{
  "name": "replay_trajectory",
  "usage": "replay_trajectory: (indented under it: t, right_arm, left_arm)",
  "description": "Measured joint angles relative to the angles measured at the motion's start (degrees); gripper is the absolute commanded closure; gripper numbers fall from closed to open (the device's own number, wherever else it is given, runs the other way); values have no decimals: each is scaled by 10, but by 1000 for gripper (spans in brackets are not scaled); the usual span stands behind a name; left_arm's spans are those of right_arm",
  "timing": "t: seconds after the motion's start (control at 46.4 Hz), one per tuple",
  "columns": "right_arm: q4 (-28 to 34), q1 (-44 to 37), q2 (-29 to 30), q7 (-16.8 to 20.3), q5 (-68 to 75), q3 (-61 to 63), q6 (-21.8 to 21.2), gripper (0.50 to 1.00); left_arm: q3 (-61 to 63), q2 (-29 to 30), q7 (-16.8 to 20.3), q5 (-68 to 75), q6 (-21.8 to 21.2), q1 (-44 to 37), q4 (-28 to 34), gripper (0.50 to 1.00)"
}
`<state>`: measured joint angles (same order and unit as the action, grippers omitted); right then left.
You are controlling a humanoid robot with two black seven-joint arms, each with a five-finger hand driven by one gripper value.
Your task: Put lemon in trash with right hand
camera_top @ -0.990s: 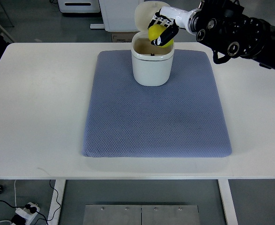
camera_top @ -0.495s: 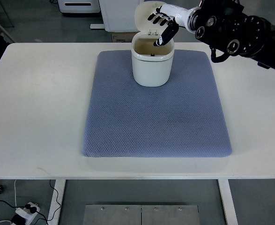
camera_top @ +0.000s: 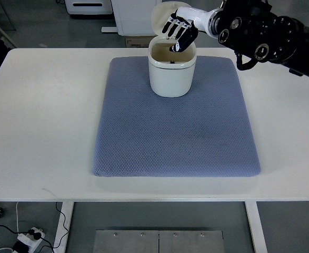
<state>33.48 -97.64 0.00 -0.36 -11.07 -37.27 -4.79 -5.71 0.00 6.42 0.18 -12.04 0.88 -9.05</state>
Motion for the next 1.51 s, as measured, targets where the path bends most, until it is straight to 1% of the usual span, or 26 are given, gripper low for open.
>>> replay_trajectory:
  t: [0.194, 0.323, 0.667, 0.861, 0.947, 1.012, 1.033, 1.206, 1.27, 1.356, 1.507]
  right_arm:
    - [10, -11, -4, 0, 0, -1, -8, 833]
    - [25, -18, -32, 0, 0, -1, -16, 831]
    - [64, -20, -124, -3, 0, 4, -16, 818]
    - [66, 9, -167, -4, 0, 44, -15, 785]
    - [66, 25, -180, -1, 0, 68, -10, 752]
    - [64, 36, -187, 2, 0, 90, -2, 712]
    - [64, 41, -188, 2, 0, 98, 1, 705]
    - [58, 88, -195, 3, 1, 171, 36, 672]
    - [54, 105, -195, 3, 2, 202, 57, 649]
    - [52, 125, -195, 3, 3, 251, 86, 632]
    - [50, 157, -194, 2, 12, 304, 113, 603]
  left_arm:
    - [0, 0, 0, 0, 0, 0, 0, 500]
    - [0, 0, 0, 0, 0, 0, 0, 500]
    - [0, 0, 0, 0, 0, 0, 0, 500]
    - [0, 0, 0, 0, 0, 0, 0, 500]
    - [0, 0, 0, 0, 0, 0, 0, 500]
    - [0, 0, 0, 0, 0, 0, 0, 500]
    - [0, 0, 0, 0, 0, 0, 0, 500]
    - [0, 0, 0, 0, 0, 0, 0, 500]
    - [0, 0, 0, 0, 0, 0, 0, 500]
    - [0, 0, 0, 0, 0, 0, 0, 500]
    - [0, 0, 0, 0, 0, 0, 0, 500]
